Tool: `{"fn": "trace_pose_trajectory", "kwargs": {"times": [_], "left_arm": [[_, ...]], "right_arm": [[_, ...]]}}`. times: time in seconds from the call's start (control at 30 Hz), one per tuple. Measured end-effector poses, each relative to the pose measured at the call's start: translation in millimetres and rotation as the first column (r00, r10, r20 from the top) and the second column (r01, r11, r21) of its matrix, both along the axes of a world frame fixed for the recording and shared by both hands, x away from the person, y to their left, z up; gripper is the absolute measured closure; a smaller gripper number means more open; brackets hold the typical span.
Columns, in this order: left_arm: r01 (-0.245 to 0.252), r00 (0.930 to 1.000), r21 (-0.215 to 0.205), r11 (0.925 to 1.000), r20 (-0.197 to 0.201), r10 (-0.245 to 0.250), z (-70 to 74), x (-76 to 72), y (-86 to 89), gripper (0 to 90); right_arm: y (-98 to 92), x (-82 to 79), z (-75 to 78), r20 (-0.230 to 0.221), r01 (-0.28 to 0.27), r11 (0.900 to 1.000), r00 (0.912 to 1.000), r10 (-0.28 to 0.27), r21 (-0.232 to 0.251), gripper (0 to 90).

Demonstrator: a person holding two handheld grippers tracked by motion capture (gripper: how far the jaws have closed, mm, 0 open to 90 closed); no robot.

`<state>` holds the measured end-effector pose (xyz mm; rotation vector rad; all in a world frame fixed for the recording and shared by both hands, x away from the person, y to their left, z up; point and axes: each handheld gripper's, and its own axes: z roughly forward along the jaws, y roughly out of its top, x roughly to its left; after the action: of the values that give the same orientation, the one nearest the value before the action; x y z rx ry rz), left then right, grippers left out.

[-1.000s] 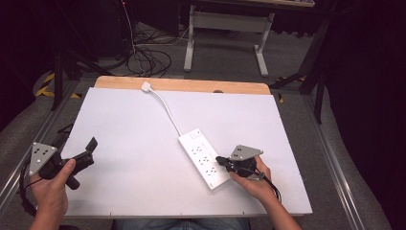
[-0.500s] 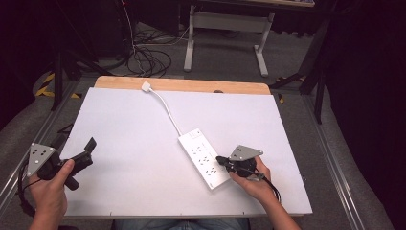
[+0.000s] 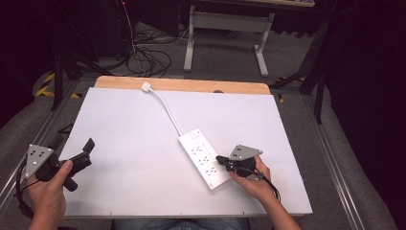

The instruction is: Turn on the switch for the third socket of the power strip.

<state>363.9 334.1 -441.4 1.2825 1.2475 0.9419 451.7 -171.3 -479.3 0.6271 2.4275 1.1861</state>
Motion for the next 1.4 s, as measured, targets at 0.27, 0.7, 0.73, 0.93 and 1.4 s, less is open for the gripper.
{"fn": "trace_pose_trajectory", "kwargs": {"times": [0.27, 0.7, 0.73, 0.93, 1.4], "left_arm": [[0.002, 1.0000, 0.001, 1.0000, -0.001, -0.002, -0.1, 0.3, -0.3, 2.3], [0.002, 1.0000, 0.004, 1.0000, -0.001, -0.002, -0.2, 1.0, -0.2, 2.4], [0.004, 1.0000, 0.008, 1.0000, -0.001, -0.004, -0.2, 0.9, 0.0, 2.3], [0.004, 1.0000, 0.008, 1.0000, -0.001, -0.004, -0.2, 1.0, -0.1, 2.3], [0.004, 1.0000, 0.009, 0.9999, -0.001, -0.004, -0.3, 1.1, -1.0, 3.1]], "right_arm": [[0.6, -0.2, 0.4, 0.000, 0.000, 1.000, 1.0000, 0.000, -0.005, 90.0], [0.7, -2.7, 5.1, 0.047, -0.012, 1.000, 0.9988, 0.012, 0.011, 90.0], [0.0, -2.8, 6.1, 0.049, -0.012, 1.000, 0.9987, 0.011, 0.019, 90.0], [-4.7, -3.7, 12.4, 0.081, -0.007, 0.997, 0.9967, 0.001, 0.077, 90.0], [-14.0, -4.7, 21.3, 0.129, 0.010, 0.987, 0.9912, -0.031, 0.160, 90.0]]}}
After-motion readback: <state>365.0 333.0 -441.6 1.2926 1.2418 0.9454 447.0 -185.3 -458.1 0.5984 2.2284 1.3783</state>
